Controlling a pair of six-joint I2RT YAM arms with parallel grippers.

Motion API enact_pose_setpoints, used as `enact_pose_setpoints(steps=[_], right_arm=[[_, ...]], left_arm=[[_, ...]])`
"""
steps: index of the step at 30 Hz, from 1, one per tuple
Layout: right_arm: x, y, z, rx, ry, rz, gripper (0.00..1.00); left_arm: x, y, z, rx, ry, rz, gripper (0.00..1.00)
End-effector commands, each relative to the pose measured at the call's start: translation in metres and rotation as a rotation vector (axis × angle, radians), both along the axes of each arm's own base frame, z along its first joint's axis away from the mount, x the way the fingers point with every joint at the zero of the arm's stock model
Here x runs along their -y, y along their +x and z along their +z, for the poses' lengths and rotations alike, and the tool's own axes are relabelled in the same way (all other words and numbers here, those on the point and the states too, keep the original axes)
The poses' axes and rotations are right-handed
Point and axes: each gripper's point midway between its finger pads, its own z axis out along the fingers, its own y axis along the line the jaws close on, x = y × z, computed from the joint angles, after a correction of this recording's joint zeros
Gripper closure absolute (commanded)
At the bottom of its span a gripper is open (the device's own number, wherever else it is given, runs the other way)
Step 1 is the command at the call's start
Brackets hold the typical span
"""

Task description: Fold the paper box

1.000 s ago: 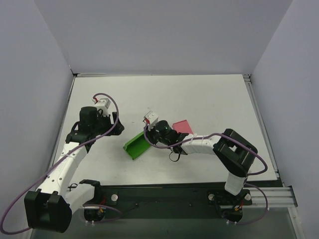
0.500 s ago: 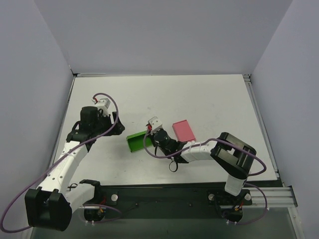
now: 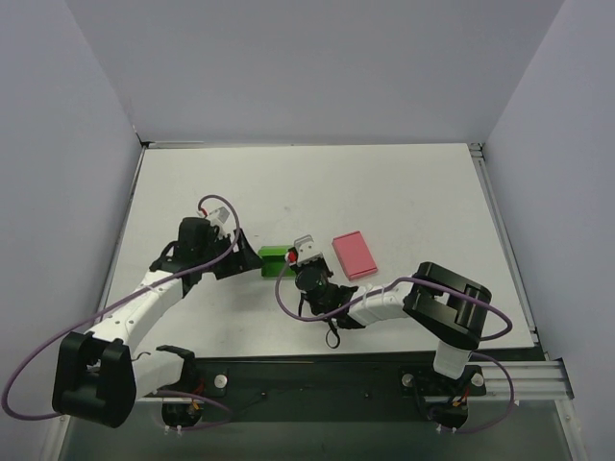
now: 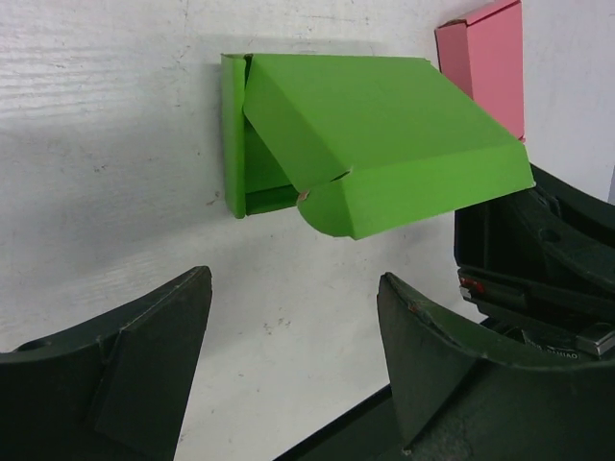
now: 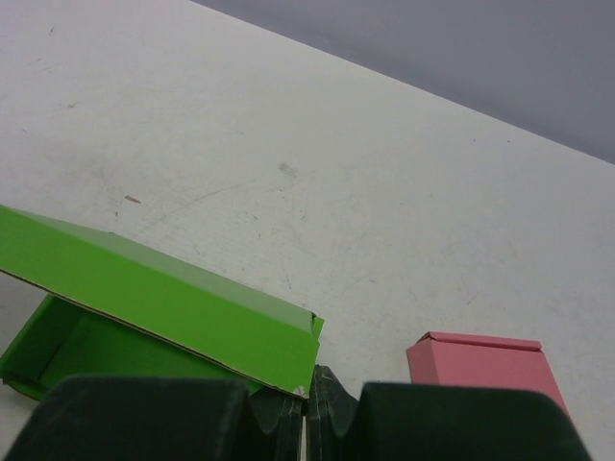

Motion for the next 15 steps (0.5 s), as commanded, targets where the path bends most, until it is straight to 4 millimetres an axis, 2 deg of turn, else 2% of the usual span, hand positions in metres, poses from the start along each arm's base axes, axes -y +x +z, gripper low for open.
enact_pose_setpoints(steps=[1, 3, 6, 7, 9, 12, 15], right_arm=[[0.008, -0.001, 0.020, 0.047, 0.069, -0.056, 1.00], [0.009, -0.002, 0.019, 0.043, 0.070, -0.057, 1.00], [0.011, -0.003, 0.015, 0.035, 0.071, -0.063, 1.00], [0.011, -0.003, 0.016, 0.035, 0.075, -0.066, 1.00], [0.011, -0.004, 0.016, 0.034, 0.079, -0.065, 1.00], [0.011, -0.004, 0.015, 0.033, 0.078, -0.065, 1.00], [0.010, -0.005, 0.013, 0.030, 0.077, -0.063, 1.00]], left_arm=[[0.011, 0.027, 0.022, 0.093, -0.099, 0.066, 0.21], [0.009, 0.034, 0.025, 0.112, -0.101, 0.098, 0.21], [0.011, 0.043, 0.040, 0.156, -0.158, 0.144, 0.24], [0.014, 0.049, 0.052, 0.198, -0.196, 0.154, 0.24], [0.014, 0.052, 0.059, 0.213, -0.208, 0.159, 0.24], [0.018, 0.059, 0.060, 0.198, -0.208, 0.148, 0.24], [0.021, 0.067, 0.051, 0.169, -0.189, 0.140, 0.24]])
